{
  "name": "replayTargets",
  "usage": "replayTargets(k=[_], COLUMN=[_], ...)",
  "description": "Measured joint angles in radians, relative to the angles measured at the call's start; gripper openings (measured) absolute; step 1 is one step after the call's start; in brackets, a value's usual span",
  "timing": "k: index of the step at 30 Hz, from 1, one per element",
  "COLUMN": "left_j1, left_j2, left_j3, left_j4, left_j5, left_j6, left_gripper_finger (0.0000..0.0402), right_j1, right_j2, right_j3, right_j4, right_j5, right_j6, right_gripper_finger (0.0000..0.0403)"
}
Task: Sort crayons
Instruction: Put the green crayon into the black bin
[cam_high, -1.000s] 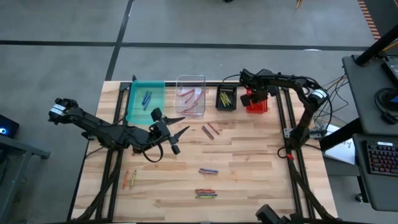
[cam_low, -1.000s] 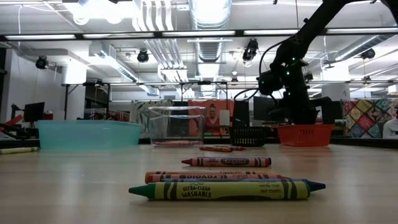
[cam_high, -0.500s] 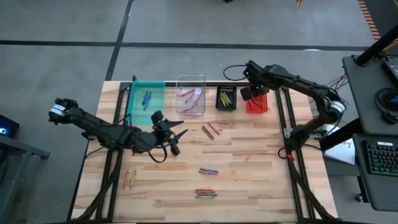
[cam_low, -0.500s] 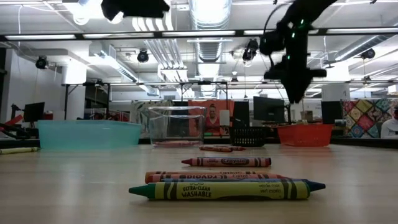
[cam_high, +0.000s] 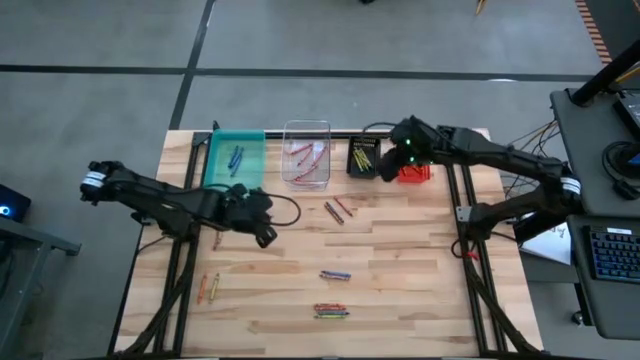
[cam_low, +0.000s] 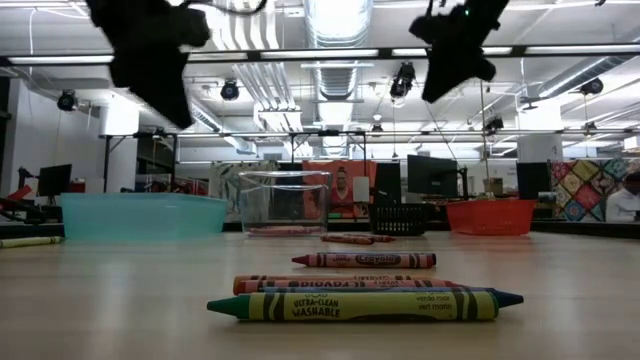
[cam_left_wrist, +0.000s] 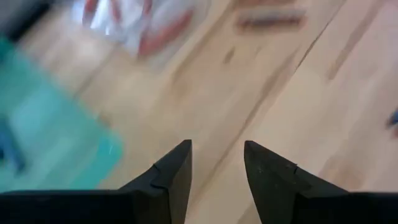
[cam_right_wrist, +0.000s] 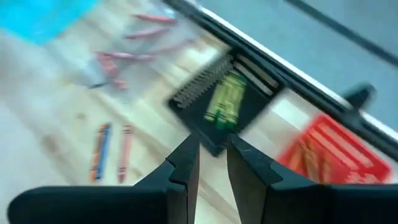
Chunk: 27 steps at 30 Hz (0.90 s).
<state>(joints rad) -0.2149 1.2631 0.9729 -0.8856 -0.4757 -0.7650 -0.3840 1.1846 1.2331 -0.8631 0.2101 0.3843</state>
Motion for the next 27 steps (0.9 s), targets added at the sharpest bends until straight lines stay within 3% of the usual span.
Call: replayTargets(k=[10,16,27], left_j1=[-0.001,-0.006,-0.005], left_j2=[0.032,0.032,0.032], left_j3=[-0.041,-0.108,-0.257], left_j4=[-0.310,-0.330,-0.323], left_j5=[0.161,0.247,0.252], left_j6=[-0.270,-0.324,-0.463], left_gripper_finger=[0.0125,0.0125,0.0125], right_j1=[0.193,0.243,0.249], right_j2=[0.022,0.028,0.029], right_j3=[-0.001,-0.002,-0.006], right_j4=[0.095,0.095,0.137], right_j5=[0.000,0.000,0.000], right_j6=[-0.085,-0.085,-0.088], right_gripper_finger=[0.0072,0.0072,0.0072])
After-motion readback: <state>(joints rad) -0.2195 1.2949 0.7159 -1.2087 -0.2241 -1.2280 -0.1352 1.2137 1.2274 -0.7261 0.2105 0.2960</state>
